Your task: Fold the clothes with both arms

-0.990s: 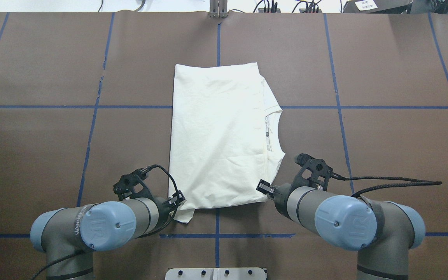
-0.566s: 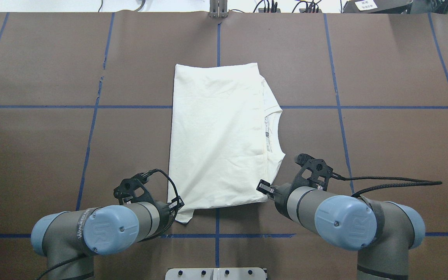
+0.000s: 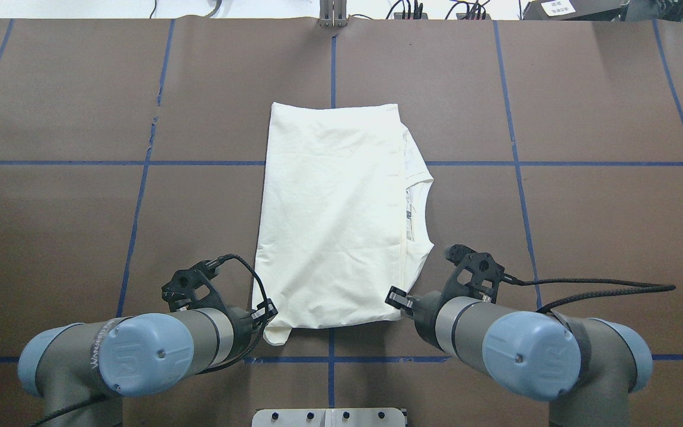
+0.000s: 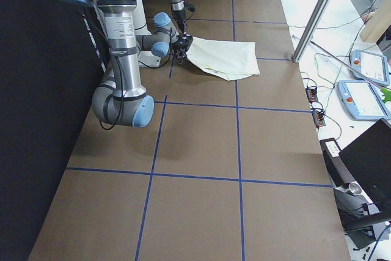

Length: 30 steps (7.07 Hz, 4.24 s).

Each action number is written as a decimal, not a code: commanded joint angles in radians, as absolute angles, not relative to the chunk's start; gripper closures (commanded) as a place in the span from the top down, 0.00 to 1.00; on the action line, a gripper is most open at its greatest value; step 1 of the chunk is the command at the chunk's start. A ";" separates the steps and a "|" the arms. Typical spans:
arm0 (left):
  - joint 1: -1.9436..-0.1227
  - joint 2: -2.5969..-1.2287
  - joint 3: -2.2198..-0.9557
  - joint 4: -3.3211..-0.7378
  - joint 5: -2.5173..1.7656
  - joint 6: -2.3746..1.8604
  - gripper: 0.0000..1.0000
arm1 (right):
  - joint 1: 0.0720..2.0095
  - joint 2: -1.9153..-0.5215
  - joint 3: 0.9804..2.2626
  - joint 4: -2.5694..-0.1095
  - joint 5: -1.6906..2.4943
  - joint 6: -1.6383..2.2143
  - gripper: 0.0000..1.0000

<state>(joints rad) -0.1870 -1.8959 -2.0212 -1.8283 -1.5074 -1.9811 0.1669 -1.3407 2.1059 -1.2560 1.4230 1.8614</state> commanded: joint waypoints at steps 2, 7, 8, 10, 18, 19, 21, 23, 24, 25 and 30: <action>-0.131 -1.864 -2.227 -1.763 -1.534 -2.015 0.00 | 0.000 -1.540 2.395 -1.255 1.430 1.862 0.00; -0.349 -2.067 -2.050 -1.743 -1.577 -1.873 0.00 | 0.242 -1.522 2.332 -1.256 1.489 1.845 0.00; -0.395 -2.126 -1.984 -1.743 -1.578 -1.812 0.00 | 0.300 -1.484 2.289 -1.256 1.534 1.806 0.00; -0.446 -2.215 -1.808 -1.794 -1.572 -1.745 0.00 | 0.408 -1.418 2.165 -1.250 1.620 1.744 0.00; -0.562 -2.358 -1.469 -2.052 -1.528 -1.530 0.45 | 0.641 -1.175 1.760 -1.249 1.788 1.575 0.00; -0.580 -2.227 -1.533 -2.203 -1.619 -1.482 0.46 | 0.665 -1.174 1.732 -1.246 1.816 1.534 0.00; -0.578 -2.114 -1.565 -2.328 -1.646 -1.479 0.00 | 0.667 -1.149 1.707 -1.244 1.818 1.529 0.00; -0.485 -2.118 -1.554 -2.329 -1.643 -1.482 0.00 | 0.676 -1.127 1.683 -1.246 1.818 1.528 0.00; -0.451 -2.120 -1.554 -2.350 -1.644 -1.483 0.00 | 0.680 -1.127 1.681 -1.244 1.818 1.519 0.00; -0.422 -2.118 -1.552 -2.377 -1.646 -1.482 0.00 | 0.680 -1.126 1.681 -1.244 1.818 1.519 0.00; -0.384 -2.100 -1.523 -2.548 -1.681 -1.488 0.00 | 0.680 -1.124 1.683 -1.244 1.818 1.517 0.00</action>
<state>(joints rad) -0.3871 -2.1145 -1.5065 -2.5299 -1.6541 -1.4886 0.6795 -1.1247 1.6827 -1.2441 1.8188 1.5171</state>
